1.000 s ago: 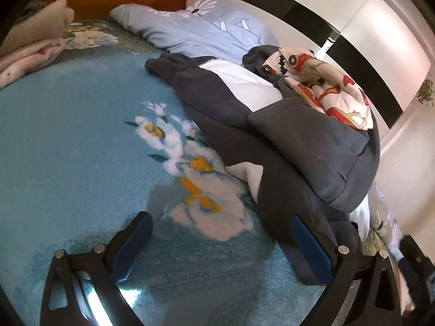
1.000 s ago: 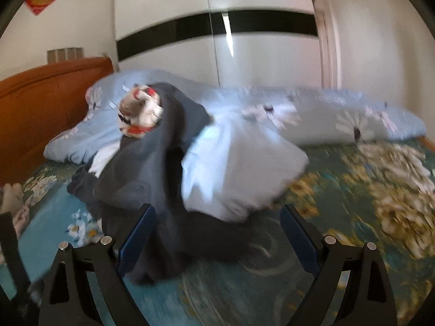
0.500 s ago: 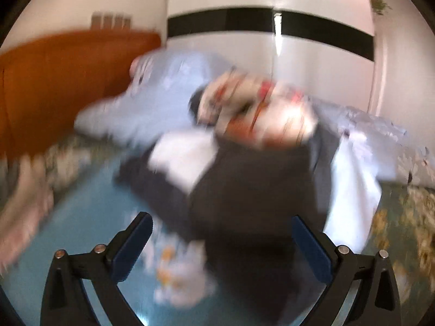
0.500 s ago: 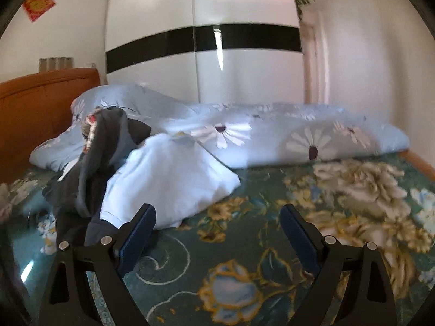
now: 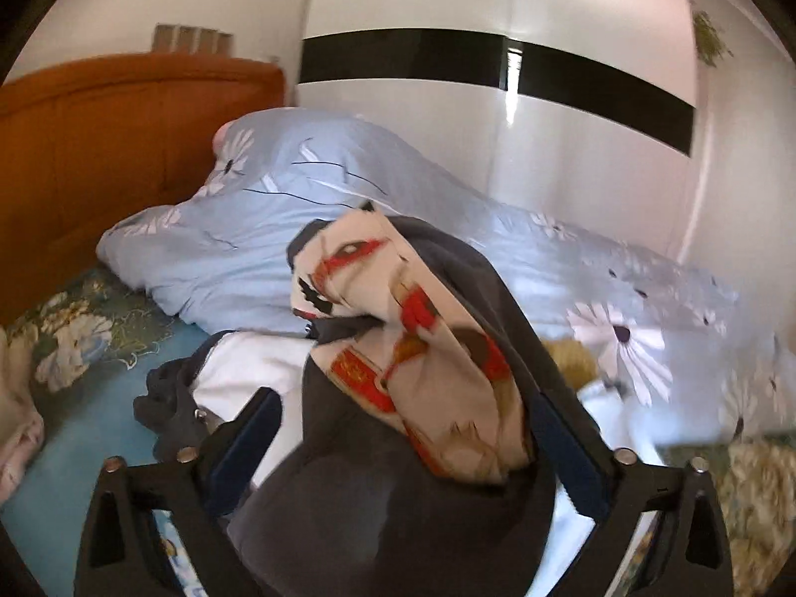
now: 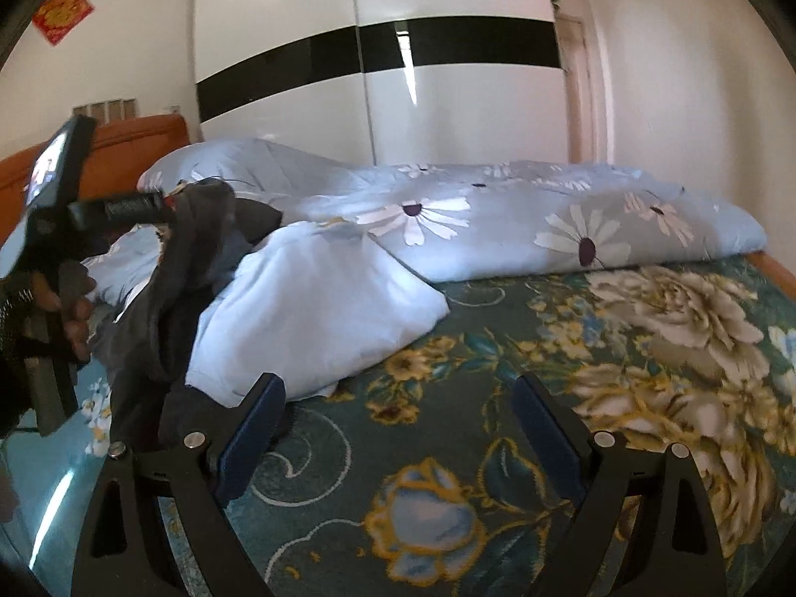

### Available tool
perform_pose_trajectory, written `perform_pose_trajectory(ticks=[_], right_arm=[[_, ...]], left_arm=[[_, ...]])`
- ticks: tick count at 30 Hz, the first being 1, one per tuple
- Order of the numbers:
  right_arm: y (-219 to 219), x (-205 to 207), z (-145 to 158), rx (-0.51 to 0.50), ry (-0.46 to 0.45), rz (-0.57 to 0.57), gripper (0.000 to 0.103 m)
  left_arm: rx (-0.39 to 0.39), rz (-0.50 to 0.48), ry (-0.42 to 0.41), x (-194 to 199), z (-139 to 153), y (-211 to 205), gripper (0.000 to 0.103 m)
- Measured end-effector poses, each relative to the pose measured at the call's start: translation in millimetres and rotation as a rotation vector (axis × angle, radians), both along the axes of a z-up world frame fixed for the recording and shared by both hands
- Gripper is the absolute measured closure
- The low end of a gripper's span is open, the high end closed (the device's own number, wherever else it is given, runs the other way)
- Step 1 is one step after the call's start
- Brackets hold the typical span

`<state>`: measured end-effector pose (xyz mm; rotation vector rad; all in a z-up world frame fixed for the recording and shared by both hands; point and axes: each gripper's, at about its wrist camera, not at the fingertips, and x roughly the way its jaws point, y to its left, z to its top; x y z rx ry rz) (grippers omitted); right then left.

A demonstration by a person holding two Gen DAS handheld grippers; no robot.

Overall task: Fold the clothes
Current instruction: 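Grasp the cream car-print pajama garment with the left tool and lift it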

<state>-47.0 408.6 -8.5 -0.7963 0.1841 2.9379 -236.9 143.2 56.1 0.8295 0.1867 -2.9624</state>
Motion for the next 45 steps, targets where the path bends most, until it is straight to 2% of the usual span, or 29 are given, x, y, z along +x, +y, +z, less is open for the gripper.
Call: perform_pose_trajectory(ticks=[1,3,5,7,8,12,15,19,21,23,25,27,29,30,31,33,35,36,37,39,42,43,44,45], right_arm=[[1,-1,-1,-0.004,-0.006,-0.005,0.01],[2,-3,-3,-0.005,-0.025,-0.009,0.01],[2,-4,-4,0.0,-0.033,-0.009,0.01],[1,-5,-5,0.004,-0.038,-0.008,0.01],[1,-5,-5,0.004,-0.042,-0.007,0.01],[0,-6,-7,0.007,-0.043,-0.004,0.01],[-1,-5,-6,0.004,-0.041,-0.001,0.01],[-3,-3,-3,0.0,-0.028,0.004,0.01],[-4,-2,-1,-0.002,-0.018,0.009,0.01],[-7,-1,1,-0.007,-0.01,0.018,0.01],[-11,0,2,-0.013,-0.006,0.033,0.01],[-15,1,3,-0.016,-0.004,0.048,0.01],[-19,3,5,-0.007,-0.002,0.055,0.01],[-21,4,6,0.001,0.003,0.057,0.01],[-22,5,7,0.005,0.01,0.06,0.01],[-22,6,9,0.009,0.022,0.063,0.01],[-21,6,9,0.007,0.023,0.065,0.01],[-20,5,8,0.003,0.018,0.065,0.01],[-19,4,7,-0.004,0.01,0.064,0.01],[-16,1,4,-0.018,-0.003,0.063,0.01],[-15,0,1,-0.034,-0.01,0.065,0.01],[-14,0,0,-0.037,-0.016,0.066,0.01],[-14,-1,-1,-0.039,-0.02,0.068,0.01],[-14,-2,-2,-0.041,-0.026,0.069,0.01]], left_arm=[[-0.009,0.01,-0.013,-5,0,1,0.023],[-0.013,0.002,-0.035,-17,1,7,0.032],[-0.024,-0.008,-0.05,-26,1,16,0.049],[-0.055,-0.004,-0.058,-27,0,27,0.096],[-0.072,0.011,-0.066,-27,-1,30,0.101],[-0.086,0.081,-0.036,-18,16,20,0.102],[-0.128,0.135,0.028,-4,54,6,0.102],[-0.221,0.173,0.258,45,138,1,0.103],[-0.241,0.141,0.322,72,183,3,0.103],[-0.252,0.107,0.315,89,205,5,0.103],[-0.249,0.08,0.273,100,210,5,0.102],[-0.205,0.066,0.192,95,192,0,0.099],[-0.109,0.056,0.075,80,160,-13,0.097],[-0.034,0.054,-0.001,70,136,-23,0.086],[0.067,0.069,-0.091,58,106,-35,0.067],[0.256,0.111,-0.207,46,54,-54,0.052],[0.466,0.143,-0.276,41,11,-68,0.052],[0.547,0.159,-0.291,38,-4,-72,0.05],[0.611,0.175,-0.296,34,-17,-74,0.046],[0.741,0.207,-0.307,28,-42,-78,0.043],[0.873,0.212,-0.278,15,-57,-82,0.045],[0.881,0.224,-0.271,11,-58,-81,0.048],[0.85,0.238,-0.271,7,-56,-79,0.061],[0.808,0.25,-0.272,3,-53,-76,0.09]])
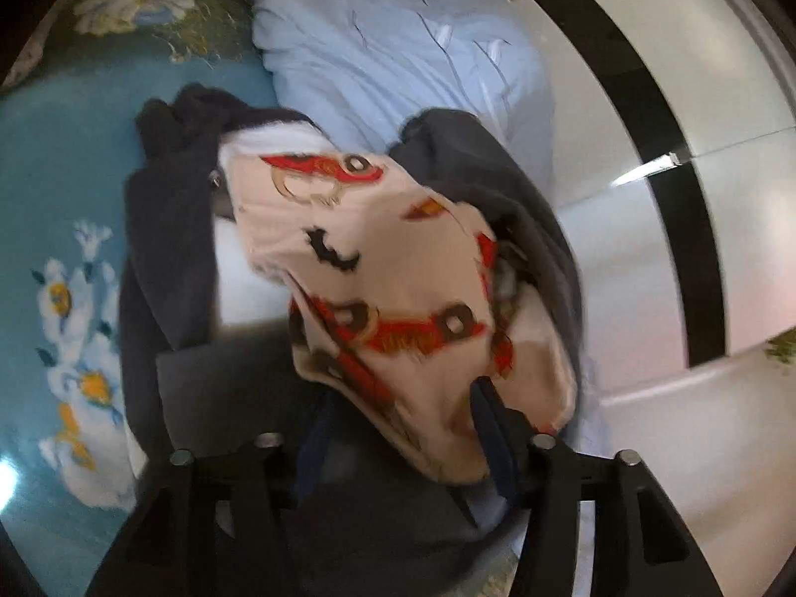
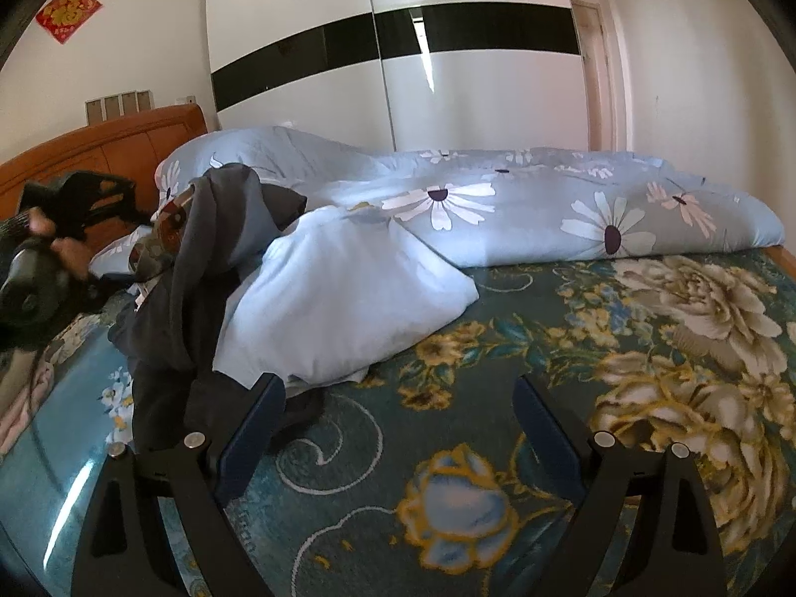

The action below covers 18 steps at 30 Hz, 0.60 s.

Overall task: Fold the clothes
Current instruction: 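Grasp the cream car-print pajama garment with the left tool and lift it, then carry the car-print garment with the left tool and lay it on the bed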

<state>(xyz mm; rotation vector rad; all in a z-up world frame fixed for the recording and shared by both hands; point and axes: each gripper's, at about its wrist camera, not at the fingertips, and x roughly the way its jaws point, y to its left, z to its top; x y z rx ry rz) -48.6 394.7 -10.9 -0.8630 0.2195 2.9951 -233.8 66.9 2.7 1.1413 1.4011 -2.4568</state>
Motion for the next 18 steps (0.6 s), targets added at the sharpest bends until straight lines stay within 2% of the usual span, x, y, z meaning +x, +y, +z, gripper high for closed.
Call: perform_pose_trajectory(ticks=[2,4,6,9,11,14,18], right_arm=[[1,-1,-1,-0.001,-0.008,0.002,0.01],[1,-1,-2,-0.002,-0.012,0.003,0.01],[1,-1,-1,-0.004,-0.012,0.002,0.01],[1,0,1,-0.004,-0.004,0.003,0.01],[0,1,3,-0.002,0.004,0.005,0.01],[-1,2,4,0.0,0.01,0.008,0.01],[-4,4,8,0.011,0.024,0.009,0.01]], left_arm=[[-0.087,0.002,-0.006,-5,8,6,0.091],[-0.195,0.002,0.033,-2,32,12,0.091],[-0.29,0.031,0.091,6,70,10,0.092],[-0.445,0.101,0.25,33,153,1,0.092],[-0.539,0.109,0.345,50,202,3,0.092],[-0.612,0.093,0.463,82,258,14,0.092],[-0.673,0.018,0.606,135,311,38,0.092]])
